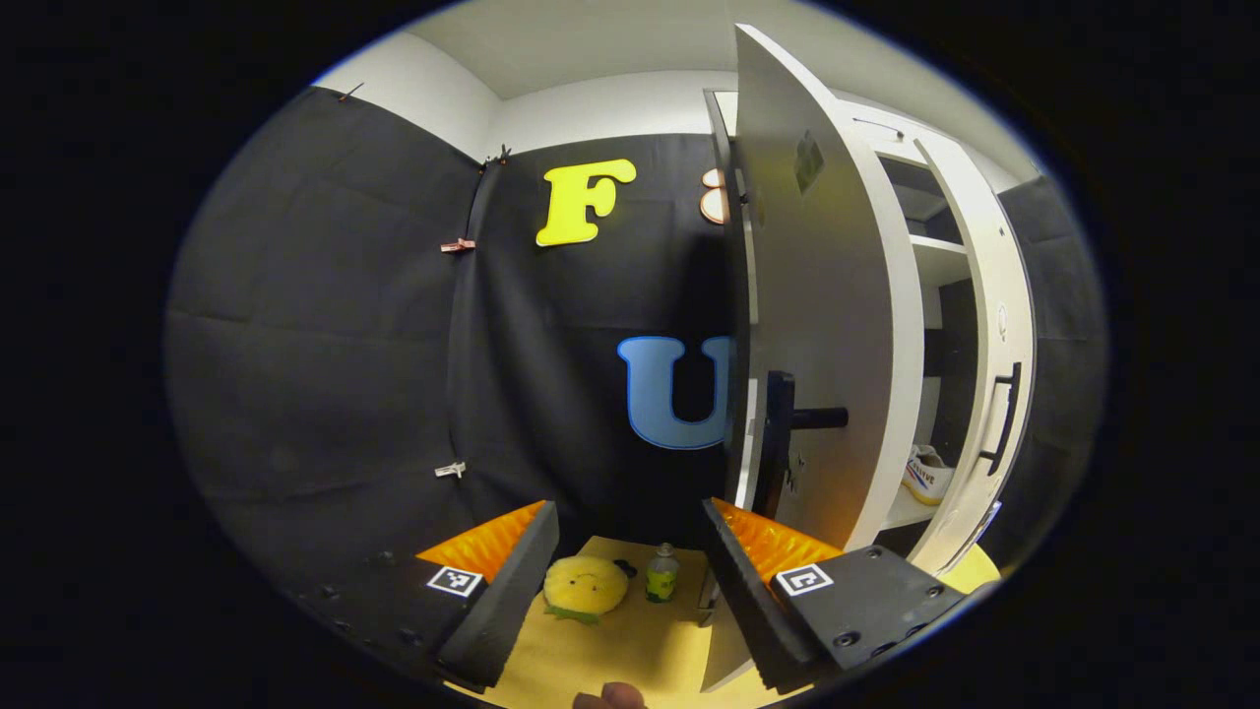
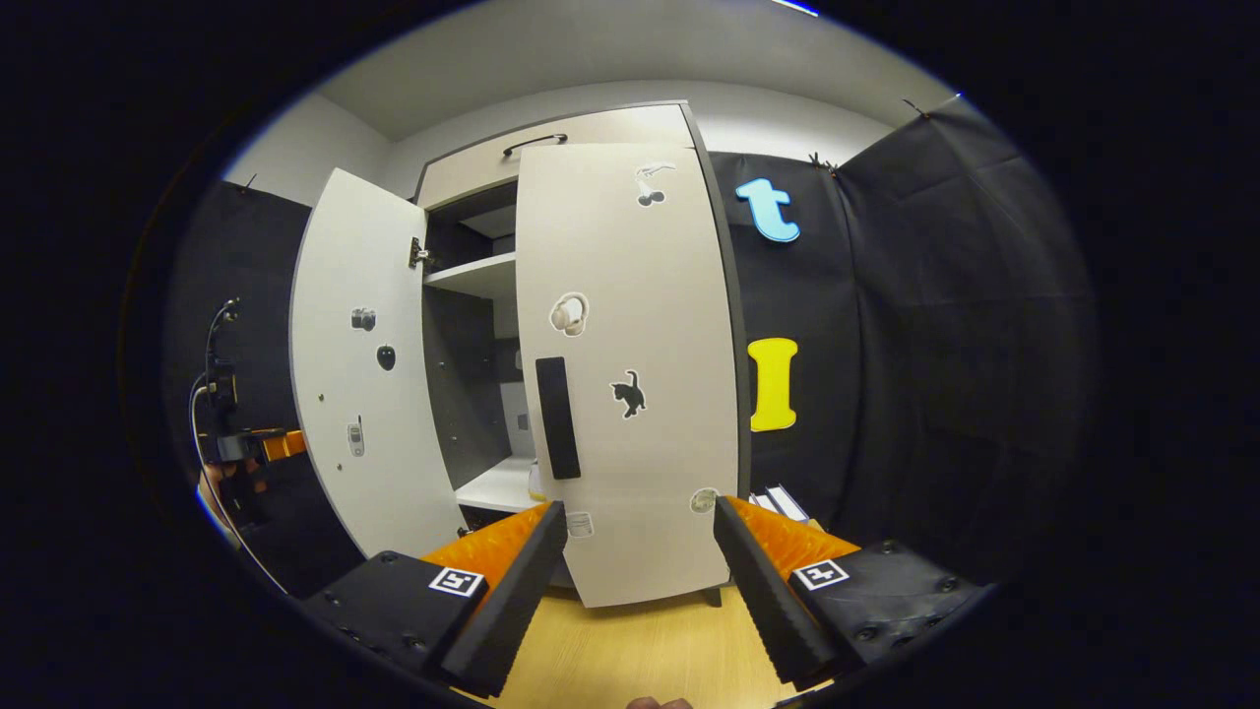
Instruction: Grab one shoe with the right hand and put it into the shoe cabinet, grab the other shoe with the left hand and put it into the shoe cabinet; then close the right door with the right hand and the left door with the left hand.
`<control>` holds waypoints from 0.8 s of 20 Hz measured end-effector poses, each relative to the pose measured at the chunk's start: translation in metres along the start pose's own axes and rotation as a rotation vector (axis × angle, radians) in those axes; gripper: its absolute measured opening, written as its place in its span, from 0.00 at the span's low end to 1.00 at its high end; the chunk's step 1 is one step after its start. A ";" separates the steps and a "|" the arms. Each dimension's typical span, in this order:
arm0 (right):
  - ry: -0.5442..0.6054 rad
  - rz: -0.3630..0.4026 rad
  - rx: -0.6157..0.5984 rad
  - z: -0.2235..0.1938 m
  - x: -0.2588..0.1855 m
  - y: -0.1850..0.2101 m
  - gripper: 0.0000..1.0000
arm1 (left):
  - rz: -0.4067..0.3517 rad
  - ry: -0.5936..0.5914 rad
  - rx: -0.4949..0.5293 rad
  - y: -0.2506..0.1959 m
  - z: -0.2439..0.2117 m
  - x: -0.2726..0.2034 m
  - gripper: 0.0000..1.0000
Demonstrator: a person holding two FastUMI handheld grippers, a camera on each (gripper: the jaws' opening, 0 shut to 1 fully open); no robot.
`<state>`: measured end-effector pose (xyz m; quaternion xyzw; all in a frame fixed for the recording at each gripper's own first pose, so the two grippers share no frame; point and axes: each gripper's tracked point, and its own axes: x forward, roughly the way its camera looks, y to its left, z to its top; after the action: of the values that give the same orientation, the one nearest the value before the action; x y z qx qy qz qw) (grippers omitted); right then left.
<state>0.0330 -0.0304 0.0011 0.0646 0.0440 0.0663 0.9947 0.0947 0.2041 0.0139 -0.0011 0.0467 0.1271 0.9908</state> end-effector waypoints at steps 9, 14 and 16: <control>0.002 -0.015 -0.011 0.003 -0.009 -0.027 0.98 | -0.071 -0.002 0.008 -0.058 0.000 -0.013 0.92; 0.006 -0.033 -0.018 0.004 -0.016 -0.044 0.98 | -0.144 -0.007 0.009 -0.105 -0.002 -0.010 0.92; 0.004 -0.042 -0.021 0.005 -0.020 -0.050 0.98 | -0.178 -0.006 0.013 -0.129 -0.002 -0.006 0.92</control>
<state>0.0204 -0.0827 0.0012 0.0529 0.0468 0.0462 0.9964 0.1215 0.0779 0.0116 0.0015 0.0445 0.0383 0.9983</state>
